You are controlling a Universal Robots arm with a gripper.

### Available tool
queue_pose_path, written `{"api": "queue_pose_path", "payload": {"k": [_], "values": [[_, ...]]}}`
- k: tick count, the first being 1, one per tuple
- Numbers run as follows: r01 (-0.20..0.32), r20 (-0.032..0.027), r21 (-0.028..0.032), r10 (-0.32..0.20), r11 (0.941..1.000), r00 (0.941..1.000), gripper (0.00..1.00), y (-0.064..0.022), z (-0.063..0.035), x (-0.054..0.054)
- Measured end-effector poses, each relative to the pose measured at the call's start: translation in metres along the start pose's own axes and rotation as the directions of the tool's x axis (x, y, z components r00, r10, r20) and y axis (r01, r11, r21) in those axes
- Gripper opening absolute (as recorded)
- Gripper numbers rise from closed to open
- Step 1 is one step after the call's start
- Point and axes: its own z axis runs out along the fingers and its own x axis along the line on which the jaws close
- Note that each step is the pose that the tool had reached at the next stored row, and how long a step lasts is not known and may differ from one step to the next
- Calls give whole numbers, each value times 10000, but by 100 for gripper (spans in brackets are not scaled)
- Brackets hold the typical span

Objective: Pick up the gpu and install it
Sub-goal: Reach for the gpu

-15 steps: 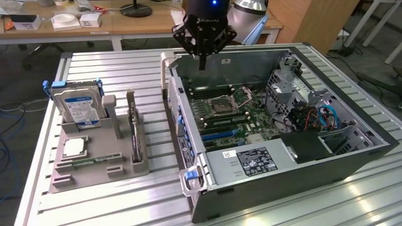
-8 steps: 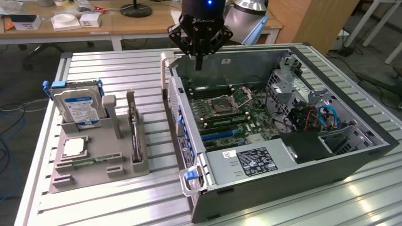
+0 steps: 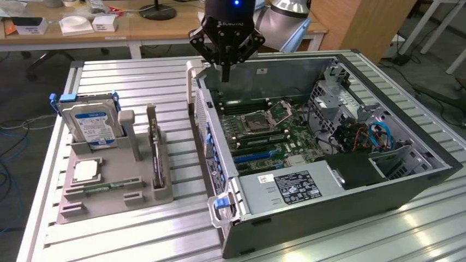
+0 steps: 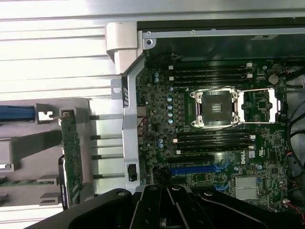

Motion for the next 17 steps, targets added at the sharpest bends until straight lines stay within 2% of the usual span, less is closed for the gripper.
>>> {"api": "queue_pose_path", "payload": {"k": [17], "values": [[0,0,0,0,10000,10000,10,-17,-5,226]]}}
